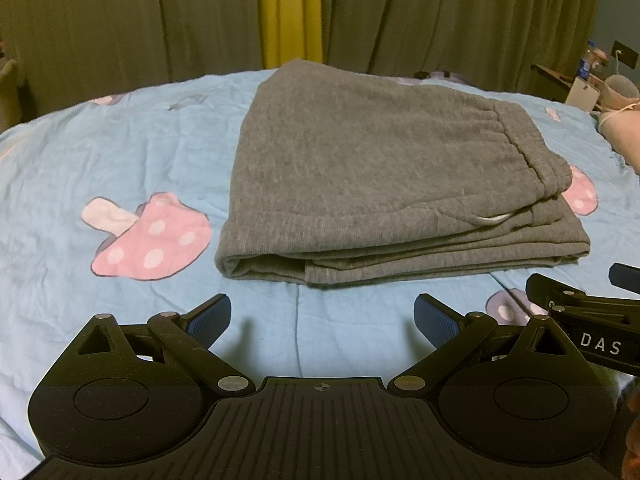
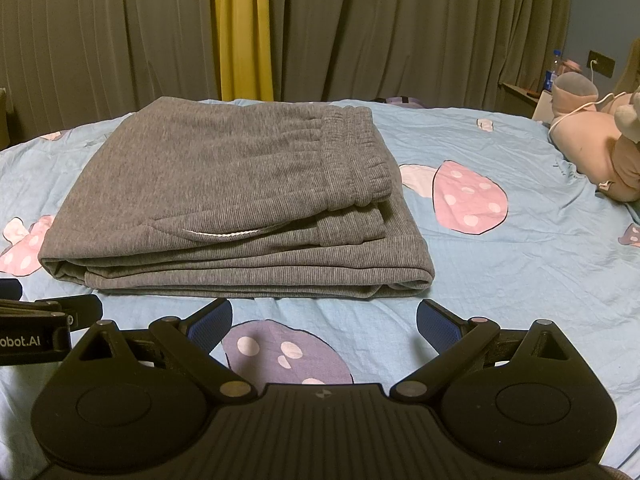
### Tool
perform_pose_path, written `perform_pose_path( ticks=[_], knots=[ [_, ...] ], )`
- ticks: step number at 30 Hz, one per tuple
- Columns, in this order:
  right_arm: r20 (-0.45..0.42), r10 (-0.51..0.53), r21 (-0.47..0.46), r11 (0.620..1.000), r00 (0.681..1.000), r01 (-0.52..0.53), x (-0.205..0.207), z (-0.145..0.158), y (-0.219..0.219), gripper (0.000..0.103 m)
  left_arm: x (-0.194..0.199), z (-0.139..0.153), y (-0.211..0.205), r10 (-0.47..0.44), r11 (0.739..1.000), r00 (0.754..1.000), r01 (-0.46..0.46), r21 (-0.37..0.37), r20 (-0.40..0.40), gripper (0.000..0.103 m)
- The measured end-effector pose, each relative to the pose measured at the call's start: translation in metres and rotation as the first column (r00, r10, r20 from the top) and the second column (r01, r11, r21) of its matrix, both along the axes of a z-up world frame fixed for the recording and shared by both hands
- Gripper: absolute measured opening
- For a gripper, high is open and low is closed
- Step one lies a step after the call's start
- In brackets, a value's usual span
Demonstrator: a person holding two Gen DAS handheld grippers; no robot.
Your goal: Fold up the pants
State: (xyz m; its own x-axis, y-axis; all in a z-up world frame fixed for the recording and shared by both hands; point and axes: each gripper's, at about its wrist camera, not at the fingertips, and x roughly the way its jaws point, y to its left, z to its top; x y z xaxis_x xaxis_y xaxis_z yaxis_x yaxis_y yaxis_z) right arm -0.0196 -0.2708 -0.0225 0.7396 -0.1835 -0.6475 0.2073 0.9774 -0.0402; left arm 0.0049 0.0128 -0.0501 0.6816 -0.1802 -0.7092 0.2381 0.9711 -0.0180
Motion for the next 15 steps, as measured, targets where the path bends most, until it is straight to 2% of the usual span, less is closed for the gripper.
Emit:
perform_pose_path(
  ticks=[8,15],
  knots=[
    [-0.003,0.003,-0.005,1.0,1.0,-0.003,0.0006,-0.0011,-0.0013,0.099,-0.0003,0.0008,0.0005,0.008,1.0,1.0,-0.008,0.003,0.014,0.101],
    [-0.01,0.008,-0.012,1.0,1.0,-0.008,0.0011,-0.0021,-0.0019,0.099,0.0016,0.0002,0.0083,0.016,0.998,1.0,-0.016,-0.064,-0.006,0.101]
  ],
)
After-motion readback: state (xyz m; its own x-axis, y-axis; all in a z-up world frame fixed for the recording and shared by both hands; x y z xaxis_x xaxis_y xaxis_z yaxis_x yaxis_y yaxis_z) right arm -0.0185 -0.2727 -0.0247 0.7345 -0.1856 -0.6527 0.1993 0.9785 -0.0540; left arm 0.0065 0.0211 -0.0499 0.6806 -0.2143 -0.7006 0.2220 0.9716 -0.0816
